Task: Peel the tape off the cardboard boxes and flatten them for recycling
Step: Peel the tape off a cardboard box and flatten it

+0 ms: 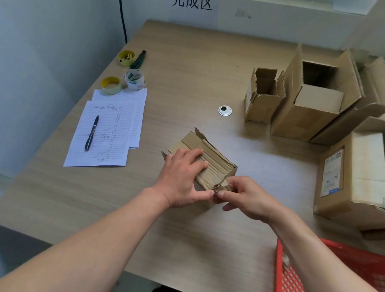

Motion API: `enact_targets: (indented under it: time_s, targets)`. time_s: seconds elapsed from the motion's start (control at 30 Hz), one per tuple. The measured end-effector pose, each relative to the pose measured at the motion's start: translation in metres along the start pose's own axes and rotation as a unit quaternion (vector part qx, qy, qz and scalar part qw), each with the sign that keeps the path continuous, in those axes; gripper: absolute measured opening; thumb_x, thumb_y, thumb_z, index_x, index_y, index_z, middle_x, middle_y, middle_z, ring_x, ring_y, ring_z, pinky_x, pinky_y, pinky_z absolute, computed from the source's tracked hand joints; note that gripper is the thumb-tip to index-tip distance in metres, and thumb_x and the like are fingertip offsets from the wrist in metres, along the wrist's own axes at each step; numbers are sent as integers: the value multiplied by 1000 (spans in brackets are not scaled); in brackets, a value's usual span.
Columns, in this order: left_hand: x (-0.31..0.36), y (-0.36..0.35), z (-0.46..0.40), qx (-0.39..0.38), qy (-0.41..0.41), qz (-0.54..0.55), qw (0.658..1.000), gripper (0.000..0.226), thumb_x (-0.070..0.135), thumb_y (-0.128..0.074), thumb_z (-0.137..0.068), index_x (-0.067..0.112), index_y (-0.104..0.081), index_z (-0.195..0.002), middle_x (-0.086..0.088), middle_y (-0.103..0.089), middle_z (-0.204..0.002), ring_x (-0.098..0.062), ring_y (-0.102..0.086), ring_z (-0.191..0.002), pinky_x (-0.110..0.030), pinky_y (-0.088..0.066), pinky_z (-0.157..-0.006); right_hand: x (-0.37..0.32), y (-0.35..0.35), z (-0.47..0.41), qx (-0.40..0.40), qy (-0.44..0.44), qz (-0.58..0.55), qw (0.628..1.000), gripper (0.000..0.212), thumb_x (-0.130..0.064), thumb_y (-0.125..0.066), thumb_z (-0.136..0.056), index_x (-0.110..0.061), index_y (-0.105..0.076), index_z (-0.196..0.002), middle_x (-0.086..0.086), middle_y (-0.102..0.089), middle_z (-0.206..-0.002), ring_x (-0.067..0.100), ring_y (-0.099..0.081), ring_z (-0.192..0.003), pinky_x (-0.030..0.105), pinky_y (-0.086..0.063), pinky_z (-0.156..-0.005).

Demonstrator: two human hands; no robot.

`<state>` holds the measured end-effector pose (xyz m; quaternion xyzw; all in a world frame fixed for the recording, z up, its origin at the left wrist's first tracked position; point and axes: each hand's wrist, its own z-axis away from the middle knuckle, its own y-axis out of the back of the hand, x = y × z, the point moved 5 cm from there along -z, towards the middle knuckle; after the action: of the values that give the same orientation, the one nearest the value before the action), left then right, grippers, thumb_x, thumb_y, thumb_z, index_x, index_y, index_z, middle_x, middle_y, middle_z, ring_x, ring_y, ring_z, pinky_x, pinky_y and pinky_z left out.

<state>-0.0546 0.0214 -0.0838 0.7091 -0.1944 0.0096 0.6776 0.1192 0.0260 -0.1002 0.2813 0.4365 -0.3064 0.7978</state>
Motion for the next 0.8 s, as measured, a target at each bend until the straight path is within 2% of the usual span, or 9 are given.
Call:
enact_targets:
  time_s: [0.1, 0.2, 0.33, 0.43, 0.5, 0.6, 0.7, 0.8]
  targets:
    - [-1, -1, 1, -8, 3, 0, 1000, 83, 78, -48, -65, 21, -67, -122, -5, -53, -142, -29, -46, -122, -43, -36, -96, -10, 5, -3, 2, 4, 110, 994, 7, -7, -62, -95, -5, -66, -90, 10, -72, -92, 26, -72, -92, 38, -61, -79]
    - [-2, -1, 3, -3, 8, 5, 1000, 81, 77, -49, -64, 20, -68, -120, -6, -54, -140, -31, -48, -121, -43, -36, -94, -18, 6, -4, -2, 18, 219, 976, 8, -14, -62, -92, -8, -63, -87, 11, -72, -91, 25, -72, -80, 45, -59, -79]
    - [-3, -2, 5, 0, 11, 8, 1000, 80, 76, -49, -65, 20, -68, -120, -6, -55, -140, -31, -48, -121, -43, -37, -93, -29, 6, -3, 0, 45, 314, 948, 13, -18, -62, -92, -7, -58, -86, 10, -66, -84, 27, -67, -79, 41, -55, -74]
    - [-3, -1, 4, -6, 13, 8, 1000, 82, 76, -47, -65, 21, -67, -122, -5, -53, -142, -30, -46, -123, -43, -35, -95, -29, 7, -2, -2, 55, 310, 949, 11, -17, -63, -92, -9, -60, -86, 7, -66, -81, 24, -67, -77, 41, -55, -73]
    - [-3, 0, 3, -9, 15, 10, 1000, 84, 76, -46, -65, 21, -67, -124, -5, -52, -143, -29, -44, -124, -43, -35, -97, -21, 9, -2, 1, 44, 236, 971, 8, -11, -64, -92, -8, -62, -85, 11, -67, -83, 24, -69, -77, 38, -58, -74]
    - [-2, 1, 3, -11, 13, 9, 1000, 85, 77, -45, -65, 21, -66, -125, -5, -51, -144, -28, -43, -125, -43, -34, -98, -1, 6, 0, 31, 8, 6, 999, 18, -9, -71, -86, 6, -61, -87, 18, -64, -88, 26, -67, -87, 32, -61, -72]
    - [-1, 0, 3, -1, 8, 14, 1000, 82, 75, -48, -65, 19, -68, -122, -6, -53, -141, -30, -46, -121, -43, -35, -96, 23, -11, 5, 82, -29, -222, 971, 25, -18, -70, -72, 0, -60, -87, 18, -67, -93, 30, -71, -97, 31, -59, -66]
    - [-3, -1, 6, 13, 10, 14, 1000, 80, 74, -51, -63, 19, -69, -119, -6, -55, -139, -31, -49, -119, -43, -38, -93, 28, -25, 13, 120, -38, -360, 924, 22, -20, -68, -74, -1, -65, -85, 21, -71, -96, 28, -74, -89, 30, -59, -61]
